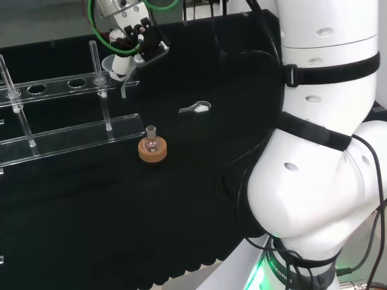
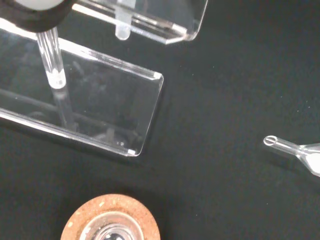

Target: Pick up the funnel from the transparent funnel stand.

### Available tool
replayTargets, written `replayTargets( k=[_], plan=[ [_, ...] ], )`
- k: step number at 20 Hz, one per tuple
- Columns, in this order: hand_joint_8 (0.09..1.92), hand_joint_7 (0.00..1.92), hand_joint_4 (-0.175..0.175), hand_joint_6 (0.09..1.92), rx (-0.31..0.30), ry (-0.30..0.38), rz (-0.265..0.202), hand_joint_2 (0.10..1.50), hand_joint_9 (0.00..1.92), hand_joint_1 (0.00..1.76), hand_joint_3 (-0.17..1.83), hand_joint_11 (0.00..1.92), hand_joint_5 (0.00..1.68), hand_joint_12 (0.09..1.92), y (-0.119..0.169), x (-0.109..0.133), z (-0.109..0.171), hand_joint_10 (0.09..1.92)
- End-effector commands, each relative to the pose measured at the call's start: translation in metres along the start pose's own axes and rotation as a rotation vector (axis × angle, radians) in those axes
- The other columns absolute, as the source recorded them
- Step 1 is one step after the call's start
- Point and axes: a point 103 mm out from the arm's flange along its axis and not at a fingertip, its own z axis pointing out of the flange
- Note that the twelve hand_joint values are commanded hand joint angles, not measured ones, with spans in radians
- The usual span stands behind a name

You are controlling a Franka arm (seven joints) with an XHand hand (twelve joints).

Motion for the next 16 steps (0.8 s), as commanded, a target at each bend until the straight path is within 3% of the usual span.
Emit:
replayTargets(
  k=[1, 3, 6, 8, 16],
  plan=[
    [0.76, 0.48, -0.087, 0.09, -0.084, -0.012, 0.028, 0.66, 0.8, 0.74, 0.34, 0.42, 0.51, 1.46, -0.003, 0.001, 0.001, 0.57],
    [0.78, 0.68, -0.079, 0.15, -0.127, -0.035, 0.043, 0.65, 0.95, 0.77, 0.38, 0.47, 0.6, 1.42, -0.006, 0.001, -0.002, 0.54],
    [0.85, 0.88, -0.064, 0.57, -0.181, -0.065, 0.066, 0.65, 1.13, 0.82, 0.45, 0.55, 0.68, 1.35, -0.012, 0.0, -0.011, 0.54],
    [0.9, 0.95, -0.06, 0.74, -0.199, -0.071, 0.07, 0.65, 1.19, 0.85, 0.48, 0.59, 0.73, 1.31, -0.016, -0.004, -0.018, 0.58],
    [0.95, 0.97, -0.056, 0.84, -0.179, -0.133, 0.078, 0.64, 1.22, 0.88, 0.52, 0.63, 0.76, 1.28, -0.038, -0.017, -0.056, 0.62]
  ],
)
